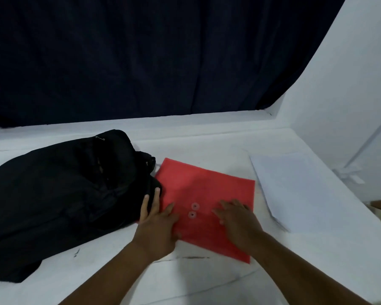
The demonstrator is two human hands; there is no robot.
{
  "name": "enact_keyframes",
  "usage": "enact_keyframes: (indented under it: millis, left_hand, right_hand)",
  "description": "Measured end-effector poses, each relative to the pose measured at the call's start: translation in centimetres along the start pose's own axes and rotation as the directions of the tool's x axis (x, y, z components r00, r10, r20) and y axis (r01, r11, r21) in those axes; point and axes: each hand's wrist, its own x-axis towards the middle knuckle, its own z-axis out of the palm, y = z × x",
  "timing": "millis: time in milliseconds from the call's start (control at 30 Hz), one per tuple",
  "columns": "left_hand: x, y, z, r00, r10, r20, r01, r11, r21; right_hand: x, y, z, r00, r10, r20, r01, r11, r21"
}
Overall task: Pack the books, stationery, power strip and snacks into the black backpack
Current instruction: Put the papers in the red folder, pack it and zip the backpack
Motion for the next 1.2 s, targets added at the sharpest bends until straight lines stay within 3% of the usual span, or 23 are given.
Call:
enact_keyframes:
  millis: [100,167,233,367,500,633,700,867,967,1100,1200]
  left_hand:
    - [-0.7,1.3,-0.1,0.998,-0.061,-0.012,0.06,0.996,-0.071]
    - [-1.0,2.6,-0.2,0.99,-0.138,0.029,0.141,0.984,-0.106]
    - [-0.9,4.3,-0.4,0.973,-0.229,0.024,0.231,0.968,-0.102]
    - [-0.3,7.1,-1.5,0.946,-0.325,-0.021,0.319,0.937,-0.141]
    - [0.1,8.2,-3.2,0.931,-0.362,0.043,0.363,0.906,-0.218]
    - [0.0,9.8,-3.8,0.895,-0.411,0.174,0.445,0.799,-0.405]
    - [-0.2,10.6,-3.7,0.878,-0.432,0.205,0.476,0.75,-0.459]
    - [-0.9,12.5,-2.6,0.903,-0.41,0.126,0.423,0.807,-0.413]
    - [-1.1,13.5,-2.4,0.886,-0.401,0.232,0.463,0.785,-0.412]
    - [-0.4,14.4,-3.0,0.855,-0.447,0.263,0.509,0.823,-0.254]
    - [0.6,15.0,-2.5,0.84,-0.479,0.254,0.534,0.81,-0.242]
  right_hand:
    - [0.3,1.0,-1.0,0.98,-0.18,0.08,0.19,0.972,-0.14]
    - [1.2,1.8,-1.8,0.967,-0.212,0.143,0.235,0.958,-0.164]
    - [1.9,2.2,-2.3,0.966,-0.234,0.115,0.251,0.952,-0.176]
    - [2.2,1.9,-2.8,0.96,-0.279,-0.034,0.263,0.933,-0.245]
    - [1.9,3.3,-2.3,0.933,-0.347,-0.099,0.321,0.924,-0.209]
    - [1.9,5.7,-2.4,0.778,-0.456,-0.433,0.506,0.862,0.001]
    - [1.7,6.5,-3.4,0.708,-0.484,-0.515,0.591,0.805,0.056]
    - [2.3,8.3,-5.6,0.789,-0.42,-0.449,0.56,0.792,0.243]
    - [3.1,9.9,-6.1,0.785,-0.392,-0.48,0.495,0.863,0.105]
    - [2.8,12.1,-6.7,0.925,-0.268,-0.269,0.282,0.959,0.011]
    - [0.9,12.8,-7.0,0.972,-0.191,-0.136,0.197,0.98,0.037]
